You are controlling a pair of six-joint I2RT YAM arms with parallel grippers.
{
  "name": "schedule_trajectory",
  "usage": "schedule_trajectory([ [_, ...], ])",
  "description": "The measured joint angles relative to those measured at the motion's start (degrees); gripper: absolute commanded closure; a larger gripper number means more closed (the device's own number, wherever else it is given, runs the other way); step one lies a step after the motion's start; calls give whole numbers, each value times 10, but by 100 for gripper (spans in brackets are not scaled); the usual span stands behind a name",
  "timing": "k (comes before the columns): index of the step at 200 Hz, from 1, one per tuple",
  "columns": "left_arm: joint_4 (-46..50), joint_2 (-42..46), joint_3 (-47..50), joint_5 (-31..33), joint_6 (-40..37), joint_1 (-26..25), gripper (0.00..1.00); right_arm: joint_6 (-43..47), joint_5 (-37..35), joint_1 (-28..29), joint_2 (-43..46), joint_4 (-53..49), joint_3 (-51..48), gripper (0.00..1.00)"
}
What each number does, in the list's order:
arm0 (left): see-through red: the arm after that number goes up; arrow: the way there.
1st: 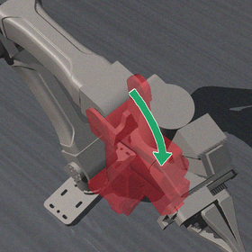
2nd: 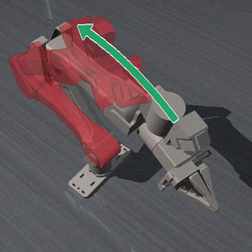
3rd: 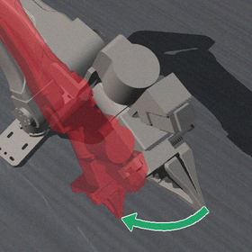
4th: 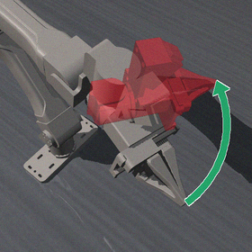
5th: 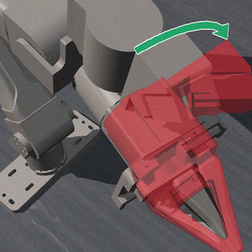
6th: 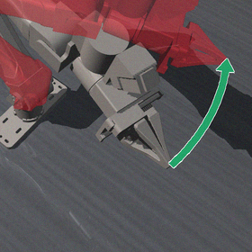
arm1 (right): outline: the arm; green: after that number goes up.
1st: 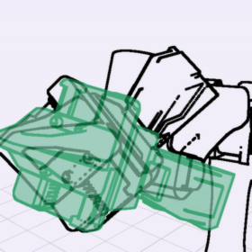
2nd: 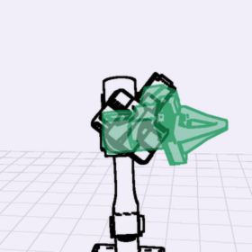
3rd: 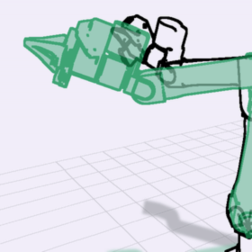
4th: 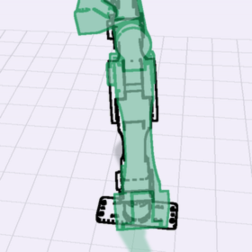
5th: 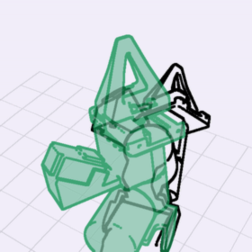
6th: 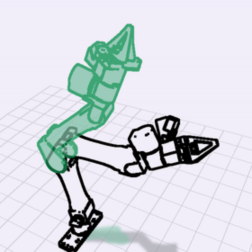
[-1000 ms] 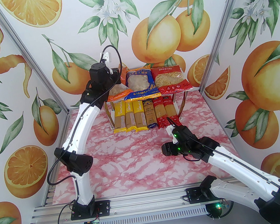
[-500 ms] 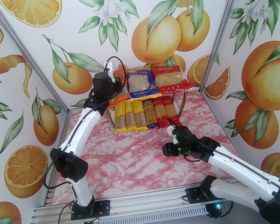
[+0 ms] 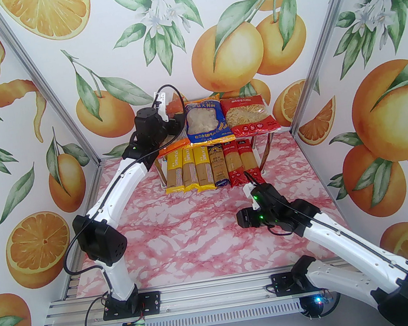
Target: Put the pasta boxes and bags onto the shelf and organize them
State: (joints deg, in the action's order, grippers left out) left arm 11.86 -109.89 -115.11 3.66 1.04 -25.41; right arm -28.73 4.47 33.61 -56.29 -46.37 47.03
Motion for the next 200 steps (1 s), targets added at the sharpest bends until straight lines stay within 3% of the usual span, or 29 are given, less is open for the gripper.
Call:
schedule_trajectory([
  [62, 56, -69, -123, -32, 0, 1, 10, 0, 0, 0, 0, 0, 0, 40],
  [105, 101, -103, -215, -54, 0, 0, 13, -4, 0, 0, 0, 0, 0, 40],
  [153, 111, -96, -231, -48, -8, 0, 15, -4, 0, 0, 0, 0, 0, 40],
  [168, 116, -86, -231, -29, -12, 0, 23, -4, 0, 0, 0, 0, 0, 40],
  [175, 124, -78, -231, -9, -14, -1, 32, -4, 0, 0, 0, 0, 0, 40],
  [187, 139, -61, -231, 26, -11, 0, 63, -4, 0, 0, 0, 0, 0, 40],
  [200, 161, -38, -231, 63, -14, 5, 68, -4, 0, 0, 0, 0, 0, 40],
])
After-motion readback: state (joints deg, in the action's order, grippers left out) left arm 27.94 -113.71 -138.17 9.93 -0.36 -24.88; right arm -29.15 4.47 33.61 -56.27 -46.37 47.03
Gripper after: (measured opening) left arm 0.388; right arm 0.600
